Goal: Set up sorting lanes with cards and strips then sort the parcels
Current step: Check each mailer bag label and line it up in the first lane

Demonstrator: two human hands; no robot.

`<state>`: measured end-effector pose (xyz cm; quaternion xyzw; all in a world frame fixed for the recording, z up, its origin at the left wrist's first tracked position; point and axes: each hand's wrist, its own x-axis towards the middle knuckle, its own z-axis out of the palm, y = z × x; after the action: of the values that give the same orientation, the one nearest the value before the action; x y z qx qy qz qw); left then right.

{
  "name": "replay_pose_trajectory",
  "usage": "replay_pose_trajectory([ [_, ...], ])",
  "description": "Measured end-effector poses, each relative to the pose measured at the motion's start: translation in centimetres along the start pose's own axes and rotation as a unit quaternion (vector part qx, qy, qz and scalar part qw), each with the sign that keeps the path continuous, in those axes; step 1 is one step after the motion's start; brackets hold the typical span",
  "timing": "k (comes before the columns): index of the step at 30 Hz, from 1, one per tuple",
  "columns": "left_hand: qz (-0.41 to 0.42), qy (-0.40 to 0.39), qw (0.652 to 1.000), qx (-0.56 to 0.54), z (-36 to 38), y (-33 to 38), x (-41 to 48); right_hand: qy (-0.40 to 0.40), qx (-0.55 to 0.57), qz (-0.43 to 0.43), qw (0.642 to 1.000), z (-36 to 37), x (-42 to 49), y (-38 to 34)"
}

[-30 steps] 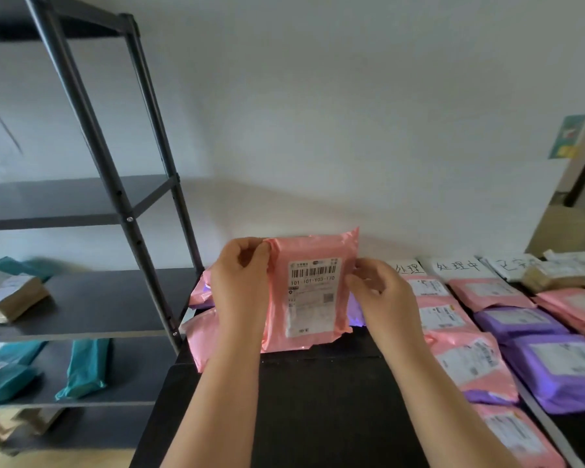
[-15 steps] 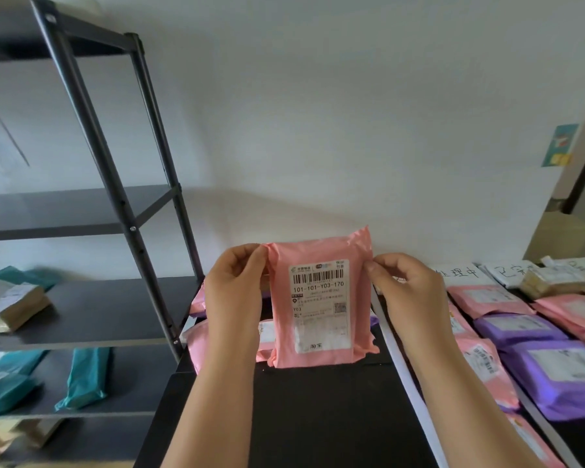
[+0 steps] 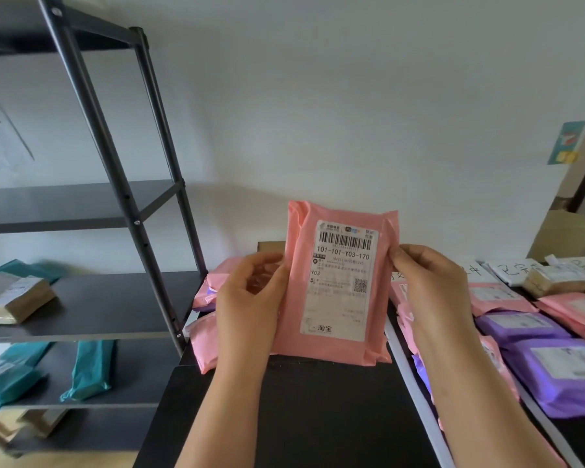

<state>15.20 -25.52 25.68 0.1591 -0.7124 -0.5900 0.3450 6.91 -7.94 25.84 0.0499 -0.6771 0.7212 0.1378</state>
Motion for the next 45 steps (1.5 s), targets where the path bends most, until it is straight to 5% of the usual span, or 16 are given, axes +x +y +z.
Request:
replay_pose_trajectory([
  [12,0.082,-0.034,0.996,0.010,0.0,1.4,-1.1,0.015,0.013,0.017,1.000,-0.3,-0.4,-1.6],
  [19,-0.052,-0.007,0.995,-0.085,-0.4,1.8,-1.0,0.003,-0.068,-0.048,0.997,-0.5,-1.4,-1.7],
  [30,-0.118,-0.005,0.981,-0.152,-0.2,2.5,-0.6,-0.006,-0.124,-0.081,0.989,-0.4,-2.0,-1.2],
  [39,-0.220,-0.058,0.950,-0.212,-0.5,2.3,0.2,-0.043,-0.027,0.029,0.998,-1.2,-1.0,-1.7],
  [45,-0.218,-0.072,0.953,-0.198,-0.1,2.0,0.4,-0.058,-0.064,0.043,0.995,-1.7,-0.7,-1.5],
])
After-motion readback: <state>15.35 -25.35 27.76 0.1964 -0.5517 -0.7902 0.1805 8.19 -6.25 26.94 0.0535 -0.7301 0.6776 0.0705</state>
